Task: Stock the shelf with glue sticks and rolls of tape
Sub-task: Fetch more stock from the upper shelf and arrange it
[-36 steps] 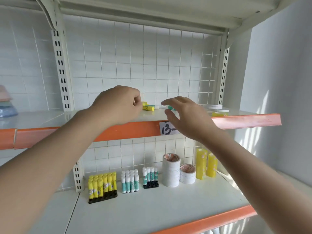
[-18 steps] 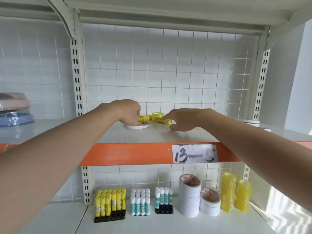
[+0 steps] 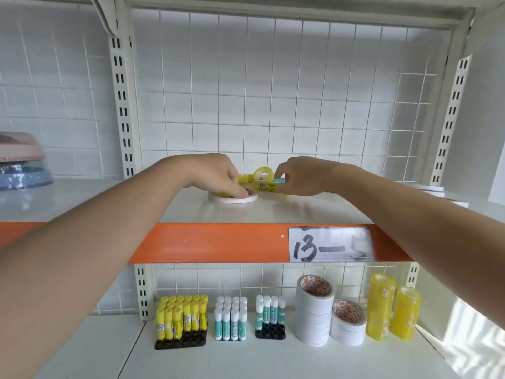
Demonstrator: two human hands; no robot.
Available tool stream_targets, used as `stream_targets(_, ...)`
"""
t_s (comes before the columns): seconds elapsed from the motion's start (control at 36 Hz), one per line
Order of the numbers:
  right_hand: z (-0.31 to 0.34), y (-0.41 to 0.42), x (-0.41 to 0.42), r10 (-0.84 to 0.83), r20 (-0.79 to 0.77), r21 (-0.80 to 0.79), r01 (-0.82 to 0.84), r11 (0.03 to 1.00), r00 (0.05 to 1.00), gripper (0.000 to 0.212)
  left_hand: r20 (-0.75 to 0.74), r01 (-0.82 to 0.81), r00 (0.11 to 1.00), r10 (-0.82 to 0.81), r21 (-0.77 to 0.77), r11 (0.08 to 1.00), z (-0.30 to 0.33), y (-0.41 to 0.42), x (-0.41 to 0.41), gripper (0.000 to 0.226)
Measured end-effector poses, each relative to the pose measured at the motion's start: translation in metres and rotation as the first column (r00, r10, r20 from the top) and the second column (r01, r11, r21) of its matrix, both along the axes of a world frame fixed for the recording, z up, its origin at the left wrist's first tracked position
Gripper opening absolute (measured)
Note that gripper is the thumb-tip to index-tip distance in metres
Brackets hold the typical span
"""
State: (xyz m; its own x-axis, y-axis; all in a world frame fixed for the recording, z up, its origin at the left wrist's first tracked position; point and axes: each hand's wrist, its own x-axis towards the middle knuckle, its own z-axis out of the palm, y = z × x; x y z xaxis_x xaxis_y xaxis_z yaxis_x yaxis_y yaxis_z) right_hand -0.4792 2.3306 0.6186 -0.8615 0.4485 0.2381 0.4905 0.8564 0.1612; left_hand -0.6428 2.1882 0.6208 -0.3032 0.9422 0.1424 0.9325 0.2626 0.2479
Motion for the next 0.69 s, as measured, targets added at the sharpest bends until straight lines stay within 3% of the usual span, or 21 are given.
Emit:
stream_targets(0.11,-0.004,0.000,0.001,-0.032,0.039,0.018,0.031,0.999,0.999,0.041,-0.025,-0.067,0.997,0.067,0.011,0.998,0.001,-0.002,0.000,0.054)
stream_targets(0.28,-0.007,0.003,0.000,-0.012,-0.008,-0.004,0.012,1.000,1.000,0.031,-0.057,-0.105,0.994,0.098,-0.139,0.985,-0.003,0.003,0.004,0.080)
stream_targets(0.42,-0.008,0.005,-0.001,0.012,-0.046,-0.001,-0.012,1.000,0.999,0.036,-0.024,-0.083,0.996,0.082,-0.077,0.994,-0.003,0.005,-0.002,0.082)
stream_targets(0.56,-0.004,0.000,0.000,-0.035,0.018,0.023,0.035,0.999,0.999,0.039,0.002,-0.065,0.998,0.065,0.050,0.997,0.001,0.004,-0.005,0.086)
stream_targets(0.69,0.002,-0.012,0.011,-0.040,-0.118,-0.025,0.037,0.999,0.992,0.042,-0.029,-0.079,0.996,0.086,0.197,0.977,0.009,-0.007,0.008,0.087)
